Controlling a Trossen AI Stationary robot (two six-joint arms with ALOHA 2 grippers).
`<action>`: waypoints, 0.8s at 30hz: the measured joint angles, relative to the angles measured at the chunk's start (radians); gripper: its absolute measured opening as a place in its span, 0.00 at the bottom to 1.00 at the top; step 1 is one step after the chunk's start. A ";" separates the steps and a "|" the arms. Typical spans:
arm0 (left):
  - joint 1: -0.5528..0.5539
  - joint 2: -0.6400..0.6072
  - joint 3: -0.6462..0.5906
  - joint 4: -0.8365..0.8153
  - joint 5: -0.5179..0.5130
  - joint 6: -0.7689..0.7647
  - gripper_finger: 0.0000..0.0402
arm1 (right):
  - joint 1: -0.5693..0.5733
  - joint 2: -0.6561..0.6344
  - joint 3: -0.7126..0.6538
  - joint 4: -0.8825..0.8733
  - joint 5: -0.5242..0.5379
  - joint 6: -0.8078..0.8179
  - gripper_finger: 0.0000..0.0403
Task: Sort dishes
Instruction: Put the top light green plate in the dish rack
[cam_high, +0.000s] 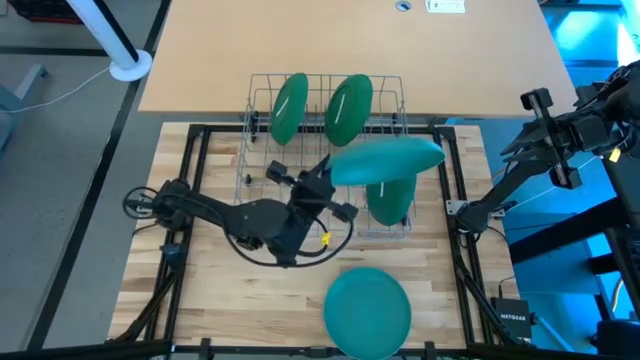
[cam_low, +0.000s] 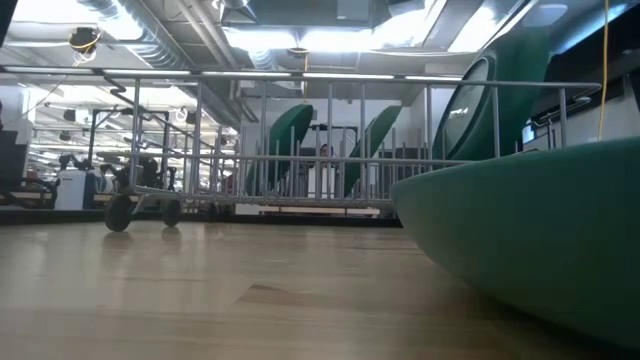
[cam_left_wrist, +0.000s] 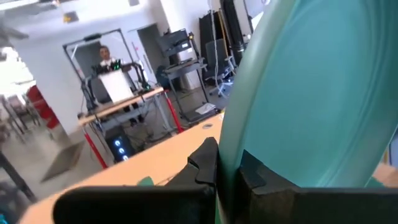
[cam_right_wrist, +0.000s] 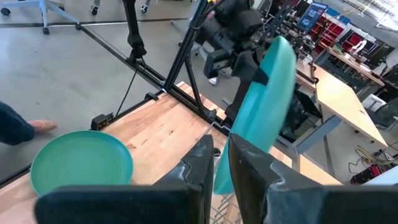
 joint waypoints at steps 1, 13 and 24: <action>-0.005 -0.001 0.000 -0.001 -0.001 0.019 0.00 | 0.000 0.000 0.000 0.000 0.000 0.000 0.14; -0.098 -0.001 -0.010 -0.149 0.000 -0.106 0.00 | 0.000 0.000 0.000 0.000 -0.002 0.004 0.14; -0.143 -0.121 -0.012 -1.428 0.006 -1.521 0.00 | 0.000 0.000 0.000 0.000 -0.002 0.005 0.14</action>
